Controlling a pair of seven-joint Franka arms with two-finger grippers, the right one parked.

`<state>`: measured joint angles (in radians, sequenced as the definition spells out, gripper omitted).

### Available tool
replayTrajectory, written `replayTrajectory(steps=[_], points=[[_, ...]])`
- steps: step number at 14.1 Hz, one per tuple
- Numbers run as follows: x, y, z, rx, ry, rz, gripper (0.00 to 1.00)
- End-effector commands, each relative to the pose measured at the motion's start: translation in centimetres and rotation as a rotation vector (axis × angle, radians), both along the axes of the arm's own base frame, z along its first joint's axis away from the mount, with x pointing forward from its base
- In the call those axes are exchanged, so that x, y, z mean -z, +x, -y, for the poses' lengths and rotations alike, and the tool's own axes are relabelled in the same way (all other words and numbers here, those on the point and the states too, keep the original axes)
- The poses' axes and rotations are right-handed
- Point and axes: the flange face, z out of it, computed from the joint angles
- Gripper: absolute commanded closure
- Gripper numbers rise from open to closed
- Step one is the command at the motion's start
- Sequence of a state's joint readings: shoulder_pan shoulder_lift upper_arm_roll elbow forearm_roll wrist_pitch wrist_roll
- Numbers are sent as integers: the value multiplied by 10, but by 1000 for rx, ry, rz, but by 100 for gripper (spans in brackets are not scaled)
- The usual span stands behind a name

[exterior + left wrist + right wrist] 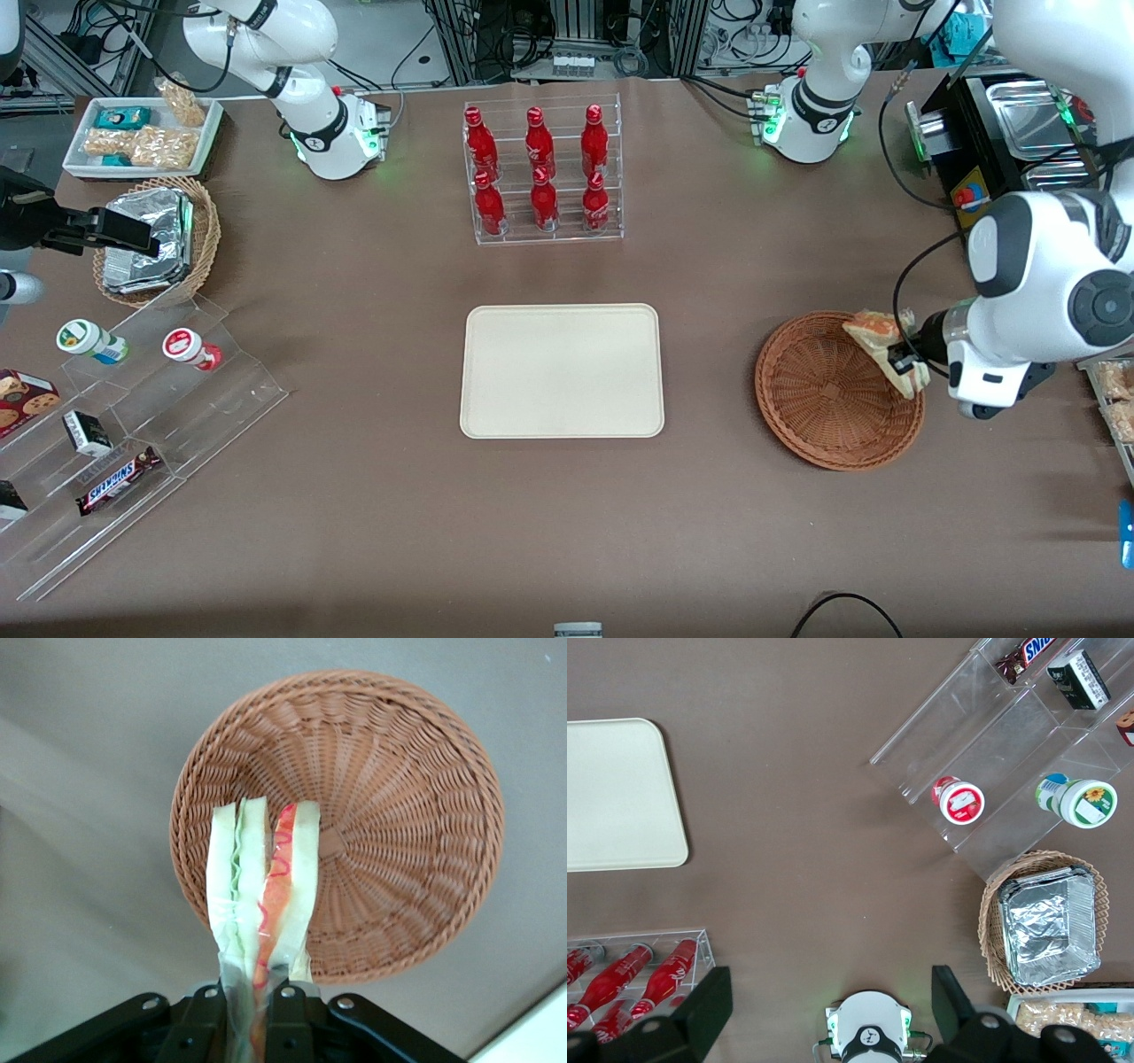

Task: Place sandwich from basket to tray
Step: 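Lift the sandwich with the left gripper and carry it over the tray, then lower the sandwich onto the cream tray and open the left gripper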

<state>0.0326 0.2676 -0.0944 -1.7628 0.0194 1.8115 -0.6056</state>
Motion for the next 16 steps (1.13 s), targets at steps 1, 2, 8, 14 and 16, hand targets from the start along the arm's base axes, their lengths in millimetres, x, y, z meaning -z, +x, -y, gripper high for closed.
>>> replayTrajectory(steps=[1,2,8,14,16], points=[[-9,-11,50,102,7,2,88],[-7,-17,93,173,0,2,87],[43,-63,289,468,-45,30,87],[106,-75,435,544,-75,43,85],[120,-84,460,550,-81,52,85]])
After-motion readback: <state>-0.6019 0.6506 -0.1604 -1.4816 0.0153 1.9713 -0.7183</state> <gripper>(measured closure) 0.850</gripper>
